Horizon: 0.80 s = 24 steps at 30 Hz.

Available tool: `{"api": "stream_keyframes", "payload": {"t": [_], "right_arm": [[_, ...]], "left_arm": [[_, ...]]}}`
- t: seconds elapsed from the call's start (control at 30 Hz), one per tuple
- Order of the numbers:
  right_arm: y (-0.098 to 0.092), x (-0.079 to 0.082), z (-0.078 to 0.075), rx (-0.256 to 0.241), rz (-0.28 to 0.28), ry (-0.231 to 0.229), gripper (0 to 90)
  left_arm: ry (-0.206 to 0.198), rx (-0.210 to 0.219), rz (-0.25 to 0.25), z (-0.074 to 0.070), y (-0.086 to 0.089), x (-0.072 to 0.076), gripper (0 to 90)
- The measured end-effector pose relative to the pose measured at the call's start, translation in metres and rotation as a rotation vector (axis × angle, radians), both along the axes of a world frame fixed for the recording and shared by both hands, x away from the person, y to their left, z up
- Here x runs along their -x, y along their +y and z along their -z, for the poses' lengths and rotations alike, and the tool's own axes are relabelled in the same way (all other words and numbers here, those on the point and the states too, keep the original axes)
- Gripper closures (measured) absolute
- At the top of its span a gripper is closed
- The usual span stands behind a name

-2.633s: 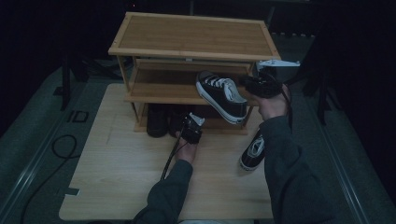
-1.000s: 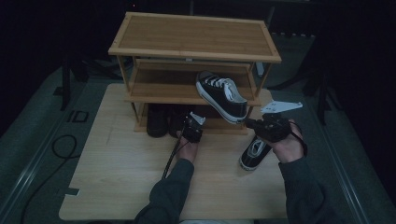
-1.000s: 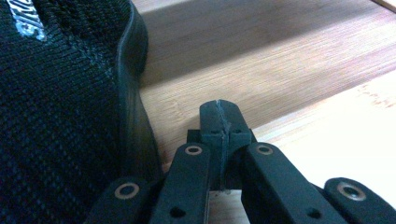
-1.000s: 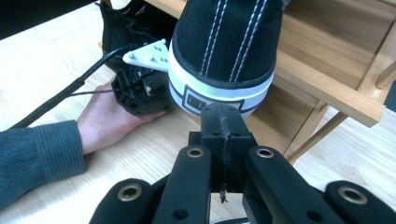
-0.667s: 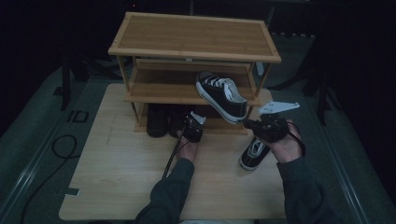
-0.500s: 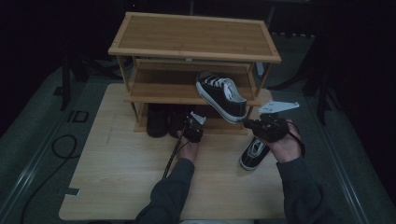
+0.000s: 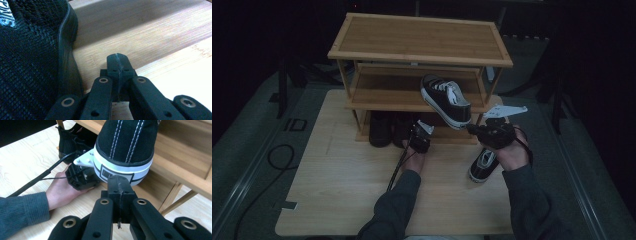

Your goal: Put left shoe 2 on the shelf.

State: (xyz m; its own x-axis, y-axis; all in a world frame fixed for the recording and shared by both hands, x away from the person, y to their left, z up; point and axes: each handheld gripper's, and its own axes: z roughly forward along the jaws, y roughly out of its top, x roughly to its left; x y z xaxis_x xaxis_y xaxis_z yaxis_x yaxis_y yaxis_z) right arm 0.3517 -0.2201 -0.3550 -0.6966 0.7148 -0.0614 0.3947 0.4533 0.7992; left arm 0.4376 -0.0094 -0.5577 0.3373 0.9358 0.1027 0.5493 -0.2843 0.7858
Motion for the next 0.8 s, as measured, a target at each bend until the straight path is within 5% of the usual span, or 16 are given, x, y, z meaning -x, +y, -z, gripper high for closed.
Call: {"api": "stream_keyframes", "payload": {"t": [0.8], "right_arm": [[0.034,-0.014,0.005,-0.035,-0.049,-0.001,90.0]], "left_arm": [[-0.002,0.001,-0.006,0.000,0.000,0.001,90.0]]}}
